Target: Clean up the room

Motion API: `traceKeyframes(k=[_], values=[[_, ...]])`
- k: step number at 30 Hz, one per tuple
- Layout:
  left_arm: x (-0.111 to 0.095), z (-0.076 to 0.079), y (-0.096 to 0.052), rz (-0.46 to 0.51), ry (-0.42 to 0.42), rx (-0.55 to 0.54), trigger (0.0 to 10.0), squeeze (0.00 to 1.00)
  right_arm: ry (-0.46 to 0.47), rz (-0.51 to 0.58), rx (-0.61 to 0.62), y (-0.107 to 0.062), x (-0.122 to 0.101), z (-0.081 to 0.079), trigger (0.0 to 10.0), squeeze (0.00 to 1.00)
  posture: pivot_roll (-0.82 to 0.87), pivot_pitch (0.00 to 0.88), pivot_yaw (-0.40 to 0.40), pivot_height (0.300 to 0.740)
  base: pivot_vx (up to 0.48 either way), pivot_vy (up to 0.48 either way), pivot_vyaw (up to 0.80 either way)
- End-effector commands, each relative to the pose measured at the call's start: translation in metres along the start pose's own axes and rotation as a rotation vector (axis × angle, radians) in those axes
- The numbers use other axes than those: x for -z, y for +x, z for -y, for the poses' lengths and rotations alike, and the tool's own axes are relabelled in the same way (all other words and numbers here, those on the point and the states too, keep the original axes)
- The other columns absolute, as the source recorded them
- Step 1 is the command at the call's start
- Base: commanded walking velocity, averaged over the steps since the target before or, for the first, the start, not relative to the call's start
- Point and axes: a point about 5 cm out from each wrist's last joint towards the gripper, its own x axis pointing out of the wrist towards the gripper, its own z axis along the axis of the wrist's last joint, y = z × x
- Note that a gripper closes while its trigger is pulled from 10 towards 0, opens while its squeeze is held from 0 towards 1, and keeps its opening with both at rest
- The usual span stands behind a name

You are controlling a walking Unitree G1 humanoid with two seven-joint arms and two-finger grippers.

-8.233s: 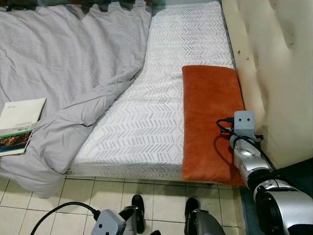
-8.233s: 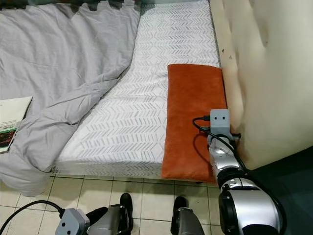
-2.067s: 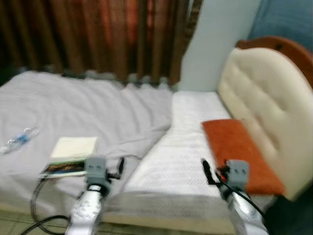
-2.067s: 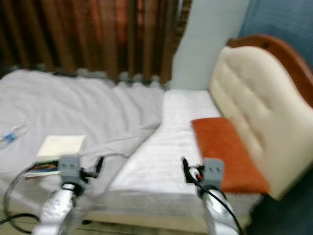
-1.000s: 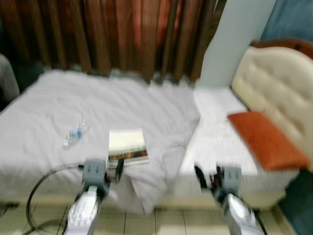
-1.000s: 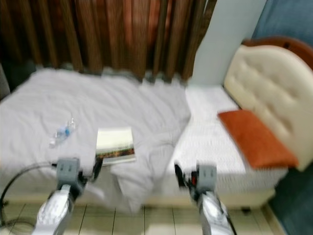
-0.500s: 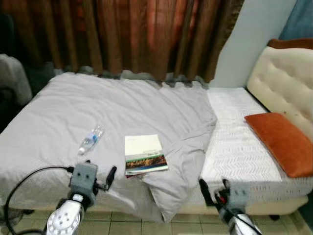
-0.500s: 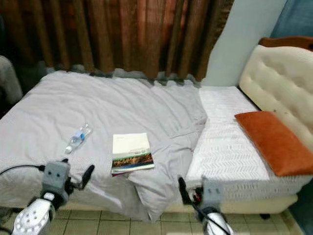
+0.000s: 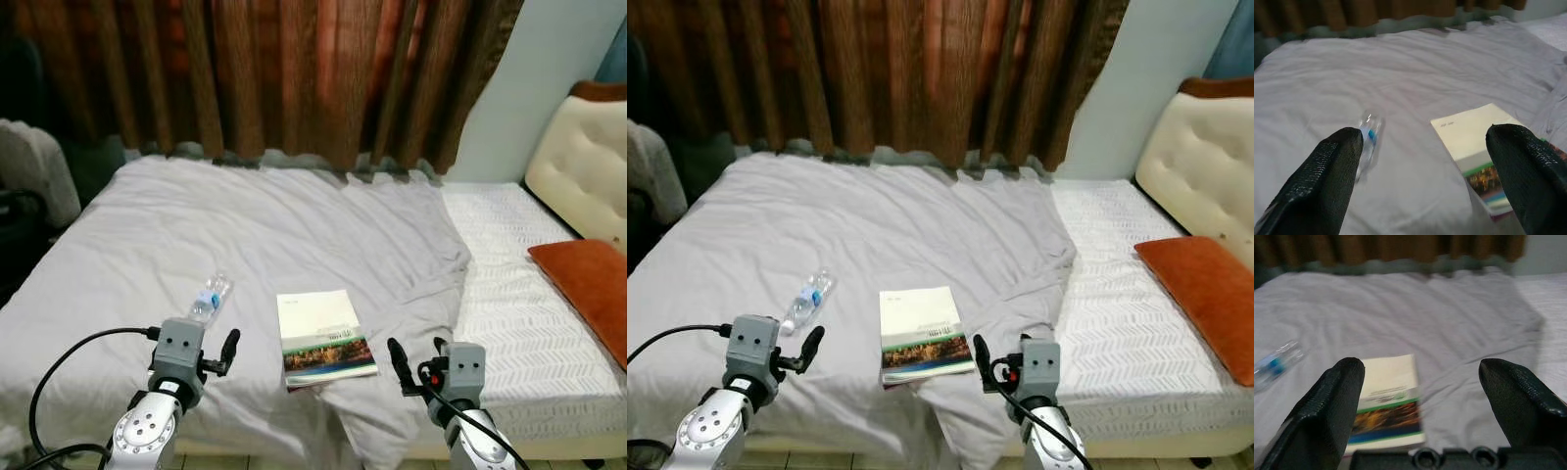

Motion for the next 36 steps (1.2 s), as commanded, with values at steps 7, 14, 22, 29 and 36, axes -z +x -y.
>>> traceKeyframes(k=[7,14,22,29,36], values=[[-0.003,0.02,0.008,0.02,0.008,0.014,10.0,0.0,-0.025,-0.019,0.022,0.003,-0.002,0.018,10.0,0.0,0.09,0.0,-0.095,0.74,0.124,0.0,-0.23],[-0.003,0.017,0.009,0.028,-0.017,-0.013,10.0,0.0,-0.038,-0.016,0.015,0.009,-0.006,0.018,10.0,0.0,0.09,0.0,-0.1,0.74,0.182,-0.387,0.19],[-0.005,0.009,0.012,0.027,-0.008,-0.03,10.0,0.0,-0.042,-0.027,0.006,0.012,-0.005,0.018,10.0,0.0,0.1,0.0,-0.099,0.74,0.325,-0.35,0.67],[0.0,0.006,0.011,0.008,0.036,-0.061,10.0,0.0,-0.033,-0.037,-0.006,0.015,-0.004,0.015,10.0,0.0,0.1,0.0,-0.102,0.74,0.144,-0.145,0.19],[-0.004,0.009,0.009,0.045,0.0,-0.048,10.0,0.0,-0.022,-0.046,-0.036,0.019,-0.003,0.011,10.0,0.0,0.11,0.0,-0.107,0.74,0.366,0.0,0.0]])
